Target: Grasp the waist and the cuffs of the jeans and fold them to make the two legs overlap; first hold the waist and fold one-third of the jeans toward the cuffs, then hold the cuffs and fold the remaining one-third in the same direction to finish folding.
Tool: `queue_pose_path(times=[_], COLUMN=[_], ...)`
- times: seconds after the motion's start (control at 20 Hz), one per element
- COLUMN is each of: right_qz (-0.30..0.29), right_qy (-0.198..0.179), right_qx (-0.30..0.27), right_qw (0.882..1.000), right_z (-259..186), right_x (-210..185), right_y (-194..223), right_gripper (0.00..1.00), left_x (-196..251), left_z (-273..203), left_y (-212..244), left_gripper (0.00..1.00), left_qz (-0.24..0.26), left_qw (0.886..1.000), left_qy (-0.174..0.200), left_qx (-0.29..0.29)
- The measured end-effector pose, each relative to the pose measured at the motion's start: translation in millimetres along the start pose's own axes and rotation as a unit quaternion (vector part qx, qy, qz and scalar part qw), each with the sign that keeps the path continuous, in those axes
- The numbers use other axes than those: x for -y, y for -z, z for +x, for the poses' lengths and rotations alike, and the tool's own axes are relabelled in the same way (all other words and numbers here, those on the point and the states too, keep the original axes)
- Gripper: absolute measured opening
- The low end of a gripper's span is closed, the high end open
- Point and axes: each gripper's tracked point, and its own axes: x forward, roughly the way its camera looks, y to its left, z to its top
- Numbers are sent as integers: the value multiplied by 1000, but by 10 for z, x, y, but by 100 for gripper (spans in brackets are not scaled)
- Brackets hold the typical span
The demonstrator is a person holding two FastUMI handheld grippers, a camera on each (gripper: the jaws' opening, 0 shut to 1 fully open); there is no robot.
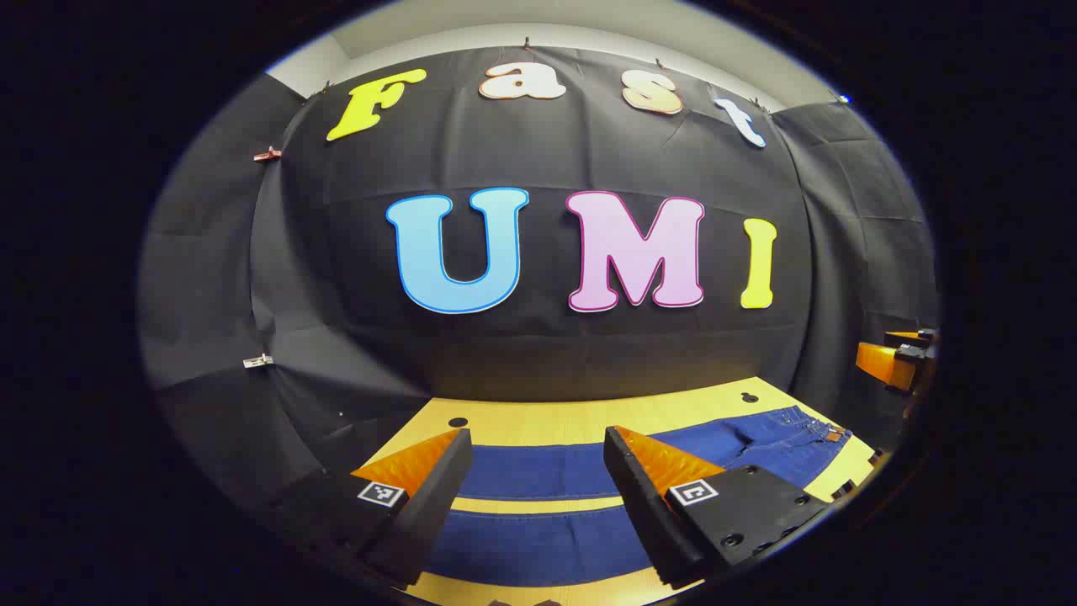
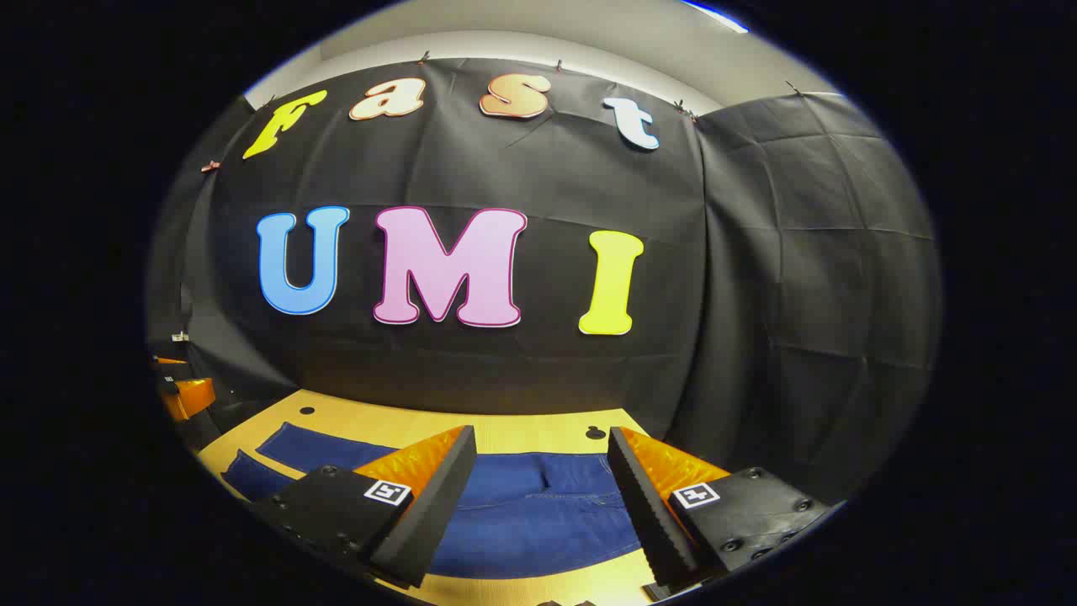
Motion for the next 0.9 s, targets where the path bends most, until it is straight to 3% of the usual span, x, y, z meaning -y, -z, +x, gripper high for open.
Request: queue_pose_path(times=[0.9], right_qz=[2], right_qy=[-8], right_qx=[0], right_qw=[1000], right_z=[-28], right_x=[97], right_y=[-17], right_gripper=[96], left_x=[104], left_z=[-49], left_y=[-11], left_gripper=[98], left_qz=[3], left_qw=[1000], left_qy=[-3], left_qx=[0])
